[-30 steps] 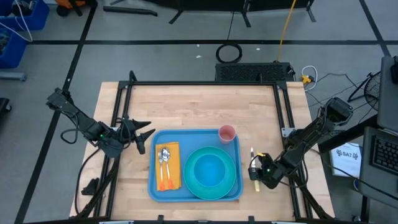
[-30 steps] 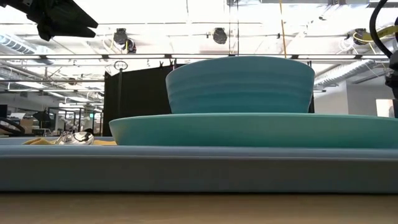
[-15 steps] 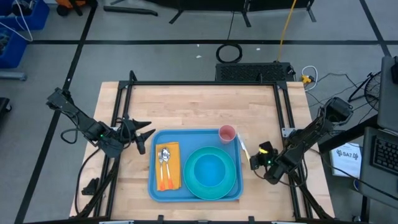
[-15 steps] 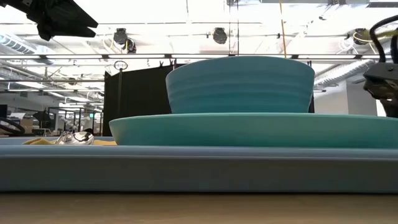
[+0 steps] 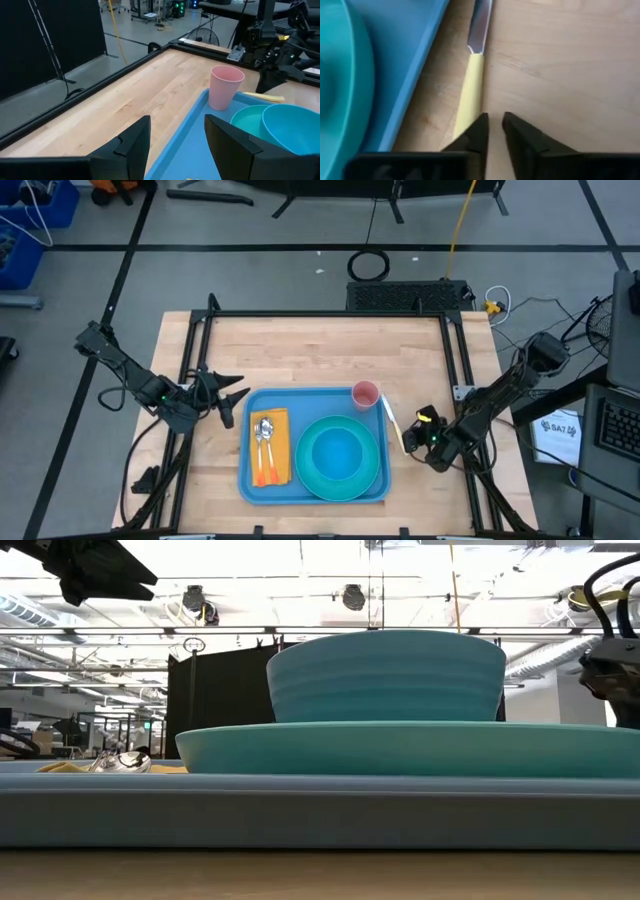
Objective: Set up tray
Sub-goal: Put the yellow table knife on the yellow napkin to the right of the orange spoon
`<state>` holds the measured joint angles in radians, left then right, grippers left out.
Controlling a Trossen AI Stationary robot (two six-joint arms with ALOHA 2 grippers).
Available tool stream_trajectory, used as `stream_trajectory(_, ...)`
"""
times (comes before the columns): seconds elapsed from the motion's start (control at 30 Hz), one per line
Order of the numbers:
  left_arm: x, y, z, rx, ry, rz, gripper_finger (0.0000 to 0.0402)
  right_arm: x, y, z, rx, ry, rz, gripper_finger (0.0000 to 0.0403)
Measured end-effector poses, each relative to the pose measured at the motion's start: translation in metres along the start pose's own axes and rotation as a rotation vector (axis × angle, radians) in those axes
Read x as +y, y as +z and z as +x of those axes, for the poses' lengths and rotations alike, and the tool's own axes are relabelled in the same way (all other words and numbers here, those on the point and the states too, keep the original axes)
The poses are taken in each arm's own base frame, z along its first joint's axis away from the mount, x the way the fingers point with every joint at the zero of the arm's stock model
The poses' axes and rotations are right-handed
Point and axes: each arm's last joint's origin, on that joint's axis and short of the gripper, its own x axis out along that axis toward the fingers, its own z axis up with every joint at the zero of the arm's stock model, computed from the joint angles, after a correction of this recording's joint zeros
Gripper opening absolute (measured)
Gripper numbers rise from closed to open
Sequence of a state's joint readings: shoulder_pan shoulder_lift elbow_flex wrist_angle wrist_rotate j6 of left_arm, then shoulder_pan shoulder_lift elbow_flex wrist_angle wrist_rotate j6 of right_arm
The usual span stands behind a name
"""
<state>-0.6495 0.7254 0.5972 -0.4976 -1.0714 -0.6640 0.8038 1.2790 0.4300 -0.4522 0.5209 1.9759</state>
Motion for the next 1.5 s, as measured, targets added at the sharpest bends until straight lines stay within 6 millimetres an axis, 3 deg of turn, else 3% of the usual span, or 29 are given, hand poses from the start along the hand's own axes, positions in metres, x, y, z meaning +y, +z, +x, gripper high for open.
stream_trajectory(0.27, 0.000, 0.000, 0.000, 0.000, 0.000, 0.000, 0.0191, 0.003, 0.004, -0.009, 0.052, 0.077, 0.042, 0.0191)
stream_trajectory(0.5, 0.000, 0.000, 0.000, 0.000, 0.001, 0.001, 0.0191, 0.016, 0.004, -0.005, 0.105, 0.151, 0.080, 0.0218)
stream_trajectory(0.97, 0.000, 0.000, 0.000, 0.000, 0.001, 0.001, 0.0191, 0.028, 0.014, 0.018, 0.165, 0.111, 0.075, 0.0189)
stream_trajectory(1.13, 0.000, 0.000, 0.000, 0.000, 0.001, 0.001, 0.0191, 0.023, 0.015, 0.029, 0.169, 0.023, 0.055, 0.0171)
stream_trajectory(1.5, 0.000, 0.000, 0.000, -0.001, 0.001, 0.001, 0.0191, 0.017, 0.015, 0.043, 0.151, -0.090, 0.027, 0.0026)
